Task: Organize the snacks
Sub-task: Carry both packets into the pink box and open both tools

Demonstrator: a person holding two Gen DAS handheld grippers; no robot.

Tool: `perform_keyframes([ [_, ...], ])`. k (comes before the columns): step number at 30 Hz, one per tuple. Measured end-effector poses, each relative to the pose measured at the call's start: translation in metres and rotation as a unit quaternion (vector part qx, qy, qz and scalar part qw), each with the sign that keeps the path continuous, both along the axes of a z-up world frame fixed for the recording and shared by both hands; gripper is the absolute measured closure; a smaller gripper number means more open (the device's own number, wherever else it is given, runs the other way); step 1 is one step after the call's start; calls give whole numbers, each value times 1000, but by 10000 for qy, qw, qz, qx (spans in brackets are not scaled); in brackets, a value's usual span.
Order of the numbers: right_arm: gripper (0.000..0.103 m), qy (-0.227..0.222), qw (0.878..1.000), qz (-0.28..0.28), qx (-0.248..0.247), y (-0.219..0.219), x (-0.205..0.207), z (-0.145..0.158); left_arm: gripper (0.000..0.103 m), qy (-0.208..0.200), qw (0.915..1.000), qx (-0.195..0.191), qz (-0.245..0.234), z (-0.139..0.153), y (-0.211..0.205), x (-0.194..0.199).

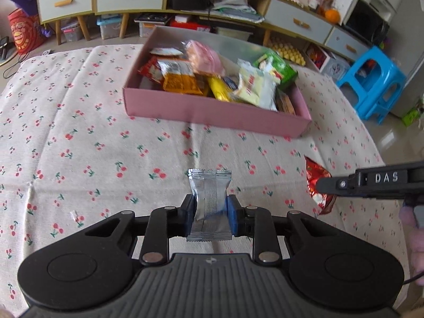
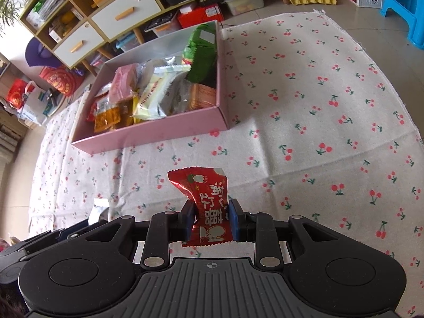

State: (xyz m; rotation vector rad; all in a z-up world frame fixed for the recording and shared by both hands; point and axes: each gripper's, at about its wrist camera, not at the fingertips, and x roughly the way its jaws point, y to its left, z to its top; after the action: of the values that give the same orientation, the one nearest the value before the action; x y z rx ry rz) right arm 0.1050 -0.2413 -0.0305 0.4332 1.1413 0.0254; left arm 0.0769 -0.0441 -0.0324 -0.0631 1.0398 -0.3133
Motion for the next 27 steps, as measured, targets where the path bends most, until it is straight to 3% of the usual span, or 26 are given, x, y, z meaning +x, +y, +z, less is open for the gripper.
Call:
perform_keyframes([
  [16, 77, -564, 9958, -184, 700, 21, 37, 23, 79, -424, 9944, -665, 700, 28, 37, 43],
  [27, 77, -1315, 9833, -483, 1164, 35, 65, 27, 79, -1574, 9811, -844, 749, 29, 46, 72],
])
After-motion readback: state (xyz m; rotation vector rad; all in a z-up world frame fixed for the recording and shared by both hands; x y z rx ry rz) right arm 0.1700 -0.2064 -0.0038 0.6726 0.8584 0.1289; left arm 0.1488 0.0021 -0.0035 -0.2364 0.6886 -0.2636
